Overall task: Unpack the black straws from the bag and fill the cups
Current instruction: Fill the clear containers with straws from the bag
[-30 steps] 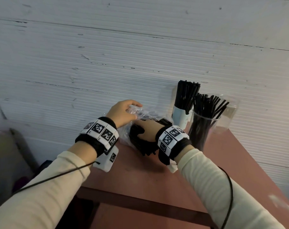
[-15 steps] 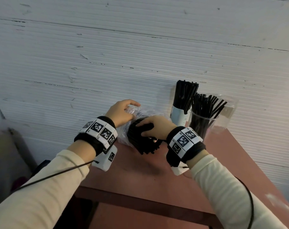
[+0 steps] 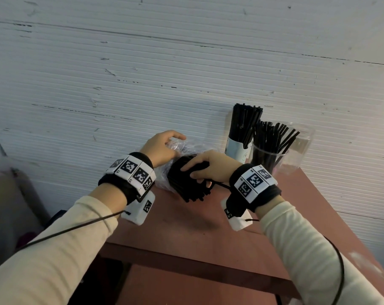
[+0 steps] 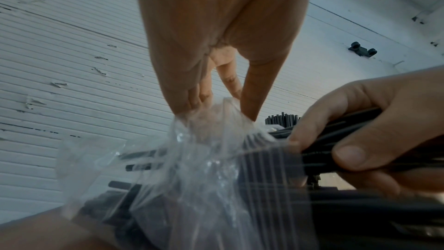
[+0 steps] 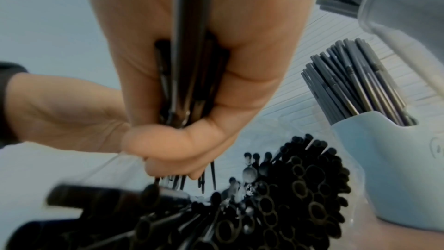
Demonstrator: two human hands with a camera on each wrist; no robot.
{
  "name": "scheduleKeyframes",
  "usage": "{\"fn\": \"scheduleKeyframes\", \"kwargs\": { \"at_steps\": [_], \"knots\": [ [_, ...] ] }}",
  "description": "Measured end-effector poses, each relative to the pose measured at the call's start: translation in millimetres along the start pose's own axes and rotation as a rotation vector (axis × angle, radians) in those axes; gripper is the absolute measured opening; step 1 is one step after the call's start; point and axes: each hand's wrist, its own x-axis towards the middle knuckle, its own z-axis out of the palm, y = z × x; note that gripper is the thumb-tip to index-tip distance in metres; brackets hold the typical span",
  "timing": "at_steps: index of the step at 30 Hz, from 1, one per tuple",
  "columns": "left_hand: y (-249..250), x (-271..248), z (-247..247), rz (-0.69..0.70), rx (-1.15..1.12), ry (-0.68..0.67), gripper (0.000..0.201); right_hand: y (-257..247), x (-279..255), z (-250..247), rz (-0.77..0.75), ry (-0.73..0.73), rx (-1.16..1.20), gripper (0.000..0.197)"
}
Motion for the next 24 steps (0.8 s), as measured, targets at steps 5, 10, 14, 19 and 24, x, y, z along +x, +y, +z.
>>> {"fn": "scheduleKeyframes", "kwargs": {
  "at_steps": [5, 10, 14, 19, 24],
  "knots": [
    [4.3, -9.5, -3.1, 0.098, 0.136, -0.011, 0.052, 4.2, -9.7, -10.8, 0.002, -0.014, -0.001, 0.026],
    [24.2, -23.9, 8.1, 0.389, 0.333, -0.08, 0.07, 1.4, -34.8, -31.5, 0.005, -0.05, -0.078, 0.027],
    [39.7, -24.0, 27.8, 0.505, 0.435, -0.265, 0.071, -0.4, -53.6, -42.4, 0.013, -0.064, -0.113, 0.028],
    [57.3, -17.4, 53.0, 0.496, 0.512, -0.354, 0.047, -5.8, -75.8, -49.9, -0.008, -0.061, -0.157, 0.03],
    [71.5, -21.0, 67.1, 0.463, 0.477, -0.283, 0.014, -3.3, -95.4, -59.3, -0.03, 0.025, -0.172, 0.04]
  ]
}}
